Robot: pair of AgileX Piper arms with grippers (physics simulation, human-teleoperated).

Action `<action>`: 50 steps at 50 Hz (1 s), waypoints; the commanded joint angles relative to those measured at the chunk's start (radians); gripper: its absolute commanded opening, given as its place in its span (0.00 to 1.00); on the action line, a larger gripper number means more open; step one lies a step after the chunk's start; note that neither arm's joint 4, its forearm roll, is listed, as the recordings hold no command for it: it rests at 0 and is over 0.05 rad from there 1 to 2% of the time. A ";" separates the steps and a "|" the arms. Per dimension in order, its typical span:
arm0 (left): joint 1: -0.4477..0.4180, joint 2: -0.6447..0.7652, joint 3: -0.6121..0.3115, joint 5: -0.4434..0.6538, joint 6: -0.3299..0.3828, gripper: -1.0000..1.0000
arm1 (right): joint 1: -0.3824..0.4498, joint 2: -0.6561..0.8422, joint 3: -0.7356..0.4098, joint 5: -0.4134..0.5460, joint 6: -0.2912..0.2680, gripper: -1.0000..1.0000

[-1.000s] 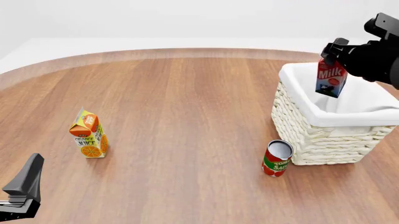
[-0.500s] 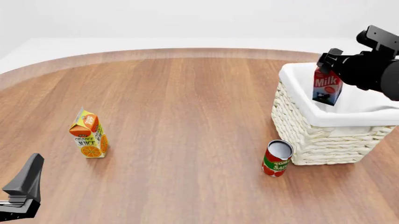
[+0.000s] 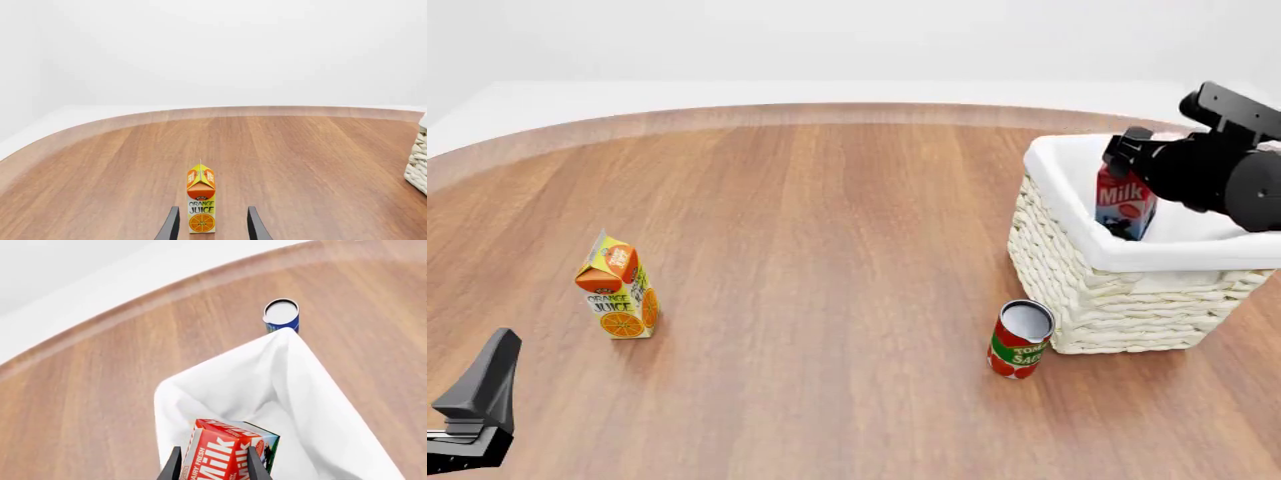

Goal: Pick the milk and place it in the basket.

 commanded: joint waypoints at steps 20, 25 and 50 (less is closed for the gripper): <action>0.000 0.000 0.000 0.000 0.000 1.00 | -0.022 0.040 -0.008 -0.031 0.018 0.00; 0.000 0.000 0.000 0.000 0.000 1.00 | -0.035 0.047 -0.017 -0.027 0.019 0.00; 0.000 0.000 0.000 0.000 0.000 1.00 | -0.039 -0.001 -0.003 -0.011 0.017 1.00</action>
